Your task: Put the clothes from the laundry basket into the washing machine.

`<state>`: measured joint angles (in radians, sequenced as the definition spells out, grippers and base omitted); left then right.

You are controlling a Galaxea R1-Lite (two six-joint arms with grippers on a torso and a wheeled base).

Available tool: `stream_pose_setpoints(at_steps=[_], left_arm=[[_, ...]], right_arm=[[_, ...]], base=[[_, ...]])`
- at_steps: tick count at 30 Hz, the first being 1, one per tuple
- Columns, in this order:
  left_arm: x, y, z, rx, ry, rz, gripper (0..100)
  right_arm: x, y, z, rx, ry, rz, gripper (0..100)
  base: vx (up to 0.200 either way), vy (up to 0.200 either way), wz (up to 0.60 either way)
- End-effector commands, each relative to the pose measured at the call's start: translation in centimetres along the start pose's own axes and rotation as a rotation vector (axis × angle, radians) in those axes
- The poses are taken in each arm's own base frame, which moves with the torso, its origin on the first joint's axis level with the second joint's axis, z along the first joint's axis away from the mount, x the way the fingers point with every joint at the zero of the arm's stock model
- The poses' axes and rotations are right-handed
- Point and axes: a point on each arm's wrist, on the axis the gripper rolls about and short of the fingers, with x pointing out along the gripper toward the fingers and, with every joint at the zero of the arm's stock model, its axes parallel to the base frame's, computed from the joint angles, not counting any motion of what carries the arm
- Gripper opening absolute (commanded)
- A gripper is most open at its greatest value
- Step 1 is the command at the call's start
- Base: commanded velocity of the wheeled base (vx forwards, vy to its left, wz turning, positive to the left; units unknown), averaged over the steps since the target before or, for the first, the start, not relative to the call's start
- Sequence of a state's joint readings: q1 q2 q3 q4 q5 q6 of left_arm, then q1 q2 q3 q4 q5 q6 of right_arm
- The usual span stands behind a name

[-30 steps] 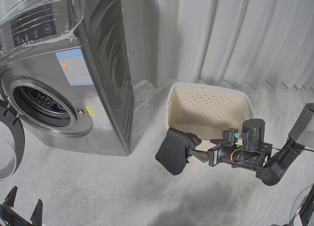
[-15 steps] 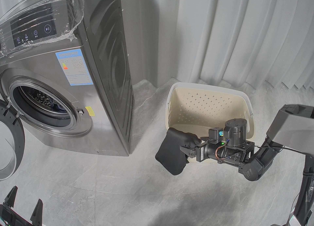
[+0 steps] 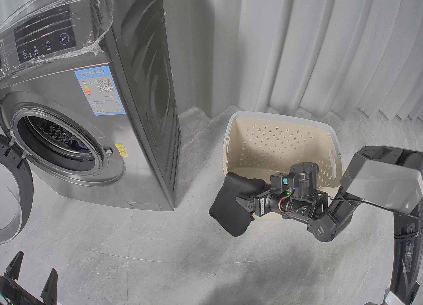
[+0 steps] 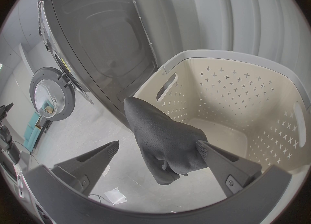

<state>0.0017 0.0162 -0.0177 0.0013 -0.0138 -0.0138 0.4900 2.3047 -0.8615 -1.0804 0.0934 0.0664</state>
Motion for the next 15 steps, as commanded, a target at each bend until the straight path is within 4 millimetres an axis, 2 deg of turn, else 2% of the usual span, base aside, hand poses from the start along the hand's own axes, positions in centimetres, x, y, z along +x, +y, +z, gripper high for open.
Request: stream_pose_setpoints(at_steps=[1,3,4,11,14,15], left_arm=[[0.0,0.0,-0.5,0.0,0.0,0.0,100],[0.0,0.0,-0.5,-0.002,0.0,0.001,100],[0.0,0.0,-0.5,0.0,0.0,0.0,100],[0.0,0.0,-0.5,-0.002,0.0,0.001,100],[0.0,0.0,-0.5,-0.002,0.0,0.0,100],[0.0,0.0,-0.5,-0.002,0.002,0.001,100]], right_arm=[[0.8,-0.1,-0.6,-0.001,0.007,-0.001,100],[1.0,-0.2,-0.7,-0.002,0.01,-0.003,100],[1.0,-0.3,-0.7,-0.003,0.008,-0.004,0],[0.2,-0.2,-0.3,-0.004,0.0,-0.003,0],[-0.8,0.1,0.4,-0.006,-0.011,0.002,0],[-1.9,0.5,0.7,-0.008,-0.008,0.007,0]], base=[[0.0,0.0,0.0],[0.0,0.0,0.0],[0.0,0.0,0.0],[0.0,0.0,0.0],[0.0,0.0,0.0],[0.0,0.0,0.0]])
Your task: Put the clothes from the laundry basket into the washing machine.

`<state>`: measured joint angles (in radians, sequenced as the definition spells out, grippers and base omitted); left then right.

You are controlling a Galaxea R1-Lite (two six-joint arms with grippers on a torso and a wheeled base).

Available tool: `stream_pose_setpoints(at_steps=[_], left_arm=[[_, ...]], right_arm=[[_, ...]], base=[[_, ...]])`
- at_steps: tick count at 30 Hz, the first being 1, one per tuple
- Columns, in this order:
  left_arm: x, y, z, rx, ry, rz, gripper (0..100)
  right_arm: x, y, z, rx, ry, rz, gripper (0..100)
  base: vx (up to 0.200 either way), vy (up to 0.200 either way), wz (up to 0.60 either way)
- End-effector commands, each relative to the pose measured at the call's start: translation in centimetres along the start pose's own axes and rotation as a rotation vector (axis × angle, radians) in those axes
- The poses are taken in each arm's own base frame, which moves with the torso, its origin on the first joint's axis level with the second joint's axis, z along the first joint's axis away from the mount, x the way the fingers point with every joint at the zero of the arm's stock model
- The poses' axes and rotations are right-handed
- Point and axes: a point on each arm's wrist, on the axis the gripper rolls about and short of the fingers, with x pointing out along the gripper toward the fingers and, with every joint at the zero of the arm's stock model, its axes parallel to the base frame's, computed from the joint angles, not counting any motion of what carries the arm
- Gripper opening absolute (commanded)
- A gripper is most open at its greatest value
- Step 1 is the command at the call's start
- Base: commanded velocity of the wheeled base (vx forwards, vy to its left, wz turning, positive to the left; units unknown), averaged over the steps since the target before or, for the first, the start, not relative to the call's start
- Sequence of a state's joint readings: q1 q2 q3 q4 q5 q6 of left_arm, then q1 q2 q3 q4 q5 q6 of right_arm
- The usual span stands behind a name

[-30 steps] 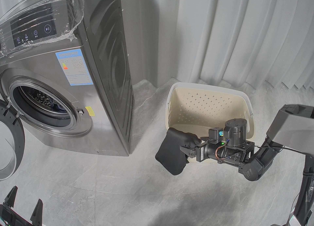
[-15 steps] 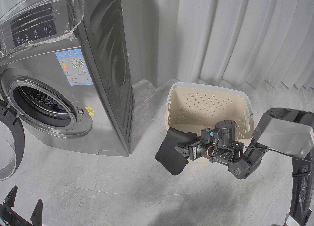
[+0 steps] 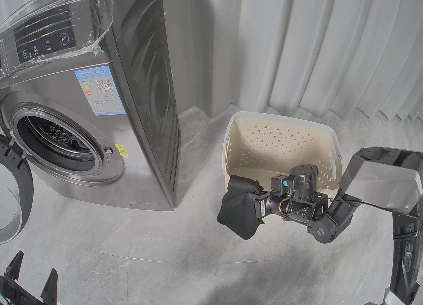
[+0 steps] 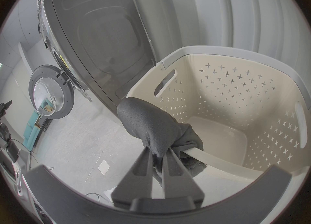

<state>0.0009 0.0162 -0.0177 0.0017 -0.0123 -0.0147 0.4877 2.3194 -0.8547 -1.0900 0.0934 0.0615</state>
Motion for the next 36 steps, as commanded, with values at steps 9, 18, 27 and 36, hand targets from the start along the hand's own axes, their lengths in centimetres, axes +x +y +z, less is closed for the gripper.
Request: stream_pose_setpoints(at_steps=[9,18,27,36], left_arm=[[0.0,0.0,-0.5,0.001,0.001,0.001,100],[0.0,0.0,-0.5,0.001,0.0,0.001,100],[0.0,0.0,-0.5,0.002,0.001,-0.001,100],[0.0,0.0,-0.5,-0.013,0.003,-0.001,100]], right_arm=[[-9.0,2.1,3.9,-0.03,-0.077,0.035,0],[-18.3,5.9,7.1,-0.049,-0.255,0.127,0],[-22.4,6.1,9.7,-0.046,-0.416,0.137,0],[-23.3,6.7,10.0,-0.052,-0.443,0.185,0]], base=[[0.0,0.0,0.0],[0.0,0.0,0.0],[-0.022,0.0,0.0],[-0.178,0.0,0.0]])
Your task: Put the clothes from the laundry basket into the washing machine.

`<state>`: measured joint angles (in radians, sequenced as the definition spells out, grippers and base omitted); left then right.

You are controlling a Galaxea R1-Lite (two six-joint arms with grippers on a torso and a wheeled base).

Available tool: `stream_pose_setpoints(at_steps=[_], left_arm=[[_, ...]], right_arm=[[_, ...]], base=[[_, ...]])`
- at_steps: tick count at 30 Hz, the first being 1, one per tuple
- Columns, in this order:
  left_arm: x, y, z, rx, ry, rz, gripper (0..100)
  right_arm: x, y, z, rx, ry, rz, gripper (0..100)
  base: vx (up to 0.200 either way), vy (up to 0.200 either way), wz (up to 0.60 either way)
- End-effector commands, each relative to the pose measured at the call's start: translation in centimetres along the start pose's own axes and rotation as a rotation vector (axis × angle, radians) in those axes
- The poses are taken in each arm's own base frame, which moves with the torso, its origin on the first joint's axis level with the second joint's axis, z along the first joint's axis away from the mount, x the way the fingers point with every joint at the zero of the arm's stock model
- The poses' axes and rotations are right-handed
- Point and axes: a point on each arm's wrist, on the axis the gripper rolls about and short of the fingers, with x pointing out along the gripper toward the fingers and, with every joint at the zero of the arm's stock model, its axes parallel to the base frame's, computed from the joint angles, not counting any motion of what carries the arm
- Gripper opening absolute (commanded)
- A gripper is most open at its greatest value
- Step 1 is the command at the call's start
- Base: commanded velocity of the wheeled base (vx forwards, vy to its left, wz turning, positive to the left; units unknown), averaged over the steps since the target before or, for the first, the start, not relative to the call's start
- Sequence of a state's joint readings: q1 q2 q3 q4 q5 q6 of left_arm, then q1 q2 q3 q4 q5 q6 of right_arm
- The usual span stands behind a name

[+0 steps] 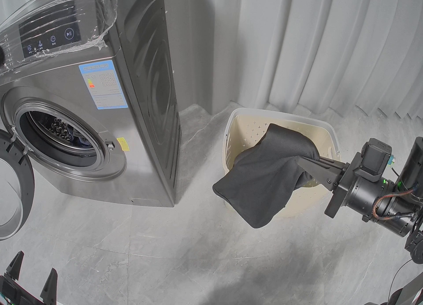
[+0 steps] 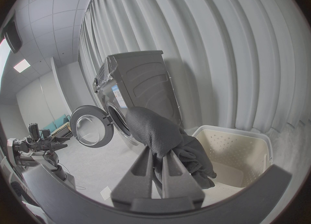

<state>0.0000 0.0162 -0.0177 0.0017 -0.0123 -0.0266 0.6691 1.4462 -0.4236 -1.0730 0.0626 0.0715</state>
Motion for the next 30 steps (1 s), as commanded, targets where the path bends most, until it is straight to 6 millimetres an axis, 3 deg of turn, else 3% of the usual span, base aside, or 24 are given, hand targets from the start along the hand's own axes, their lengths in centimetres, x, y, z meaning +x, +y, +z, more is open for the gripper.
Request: stream_pose_setpoints(at_steps=[1,5,30], left_arm=[[0.02,0.01,-0.47,-0.001,0.003,0.0,100],[0.02,0.01,-0.47,-0.001,0.003,0.0,100],[0.02,0.01,-0.47,-0.006,0.003,0.0,100]], right_arm=[[-0.62,0.19,0.76,-0.001,-0.035,0.009,0],[-0.58,0.22,0.7,0.0,-0.035,0.013,0],[-0.27,1.06,-0.04,0.018,-0.007,0.054,0]], base=[[0.0,0.0,0.0],[0.0,0.0,0.0],[0.0,0.2,0.0]])
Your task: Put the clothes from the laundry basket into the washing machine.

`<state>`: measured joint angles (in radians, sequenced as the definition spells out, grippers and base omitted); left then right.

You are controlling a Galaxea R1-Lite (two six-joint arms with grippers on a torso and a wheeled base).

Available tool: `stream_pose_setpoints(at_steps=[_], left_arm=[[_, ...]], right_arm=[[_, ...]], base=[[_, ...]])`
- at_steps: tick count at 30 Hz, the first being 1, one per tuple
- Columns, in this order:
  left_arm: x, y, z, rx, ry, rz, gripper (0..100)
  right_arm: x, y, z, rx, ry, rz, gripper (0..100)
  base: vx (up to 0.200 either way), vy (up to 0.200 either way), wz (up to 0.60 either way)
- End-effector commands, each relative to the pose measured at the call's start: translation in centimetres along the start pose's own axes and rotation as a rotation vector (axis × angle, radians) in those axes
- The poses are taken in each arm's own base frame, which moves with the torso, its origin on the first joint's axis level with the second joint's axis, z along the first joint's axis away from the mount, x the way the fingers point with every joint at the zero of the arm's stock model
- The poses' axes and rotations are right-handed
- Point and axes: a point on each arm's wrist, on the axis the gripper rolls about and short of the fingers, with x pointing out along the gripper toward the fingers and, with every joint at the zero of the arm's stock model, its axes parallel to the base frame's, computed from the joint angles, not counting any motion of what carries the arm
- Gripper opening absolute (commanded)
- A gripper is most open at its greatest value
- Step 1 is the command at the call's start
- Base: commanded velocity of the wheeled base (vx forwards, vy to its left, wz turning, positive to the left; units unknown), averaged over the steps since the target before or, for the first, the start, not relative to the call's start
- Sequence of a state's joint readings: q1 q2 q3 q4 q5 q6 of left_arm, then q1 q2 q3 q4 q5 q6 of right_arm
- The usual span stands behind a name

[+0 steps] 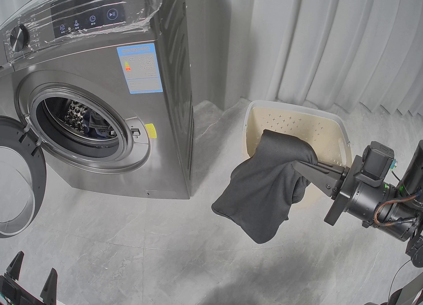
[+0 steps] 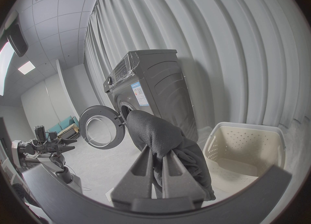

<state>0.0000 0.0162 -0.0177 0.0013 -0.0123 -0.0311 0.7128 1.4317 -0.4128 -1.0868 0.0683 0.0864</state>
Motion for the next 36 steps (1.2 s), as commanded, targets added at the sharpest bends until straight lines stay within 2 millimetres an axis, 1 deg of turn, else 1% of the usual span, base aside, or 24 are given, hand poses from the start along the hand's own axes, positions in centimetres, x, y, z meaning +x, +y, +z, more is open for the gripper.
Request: stream_pose_setpoints(at_steps=[1,9,23,29,36], left_arm=[[0.02,0.02,-0.48,0.0,0.003,0.0,100],[0.02,0.02,-0.48,0.0,0.003,0.0,100],[0.02,0.02,-0.48,0.0,0.003,0.0,100],[0.02,0.02,-0.48,0.002,0.003,0.0,100],[0.02,0.02,-0.48,0.002,0.003,0.0,100]], right_arm=[[0.09,0.06,-0.17,0.002,0.007,0.004,0],[0.08,0.01,-0.72,0.002,0.03,0.002,0],[0.08,0.05,-0.72,0.002,0.03,0.003,0],[0.1,0.04,-0.76,0.003,0.031,0.003,0],[0.12,-0.03,-0.7,0.005,0.028,-0.001,0]], base=[[0.0,0.2,0.0],[0.0,0.2,0.0],[0.0,0.2,0.0],[0.0,0.0,0.0],[-0.2,0.0,0.0]])
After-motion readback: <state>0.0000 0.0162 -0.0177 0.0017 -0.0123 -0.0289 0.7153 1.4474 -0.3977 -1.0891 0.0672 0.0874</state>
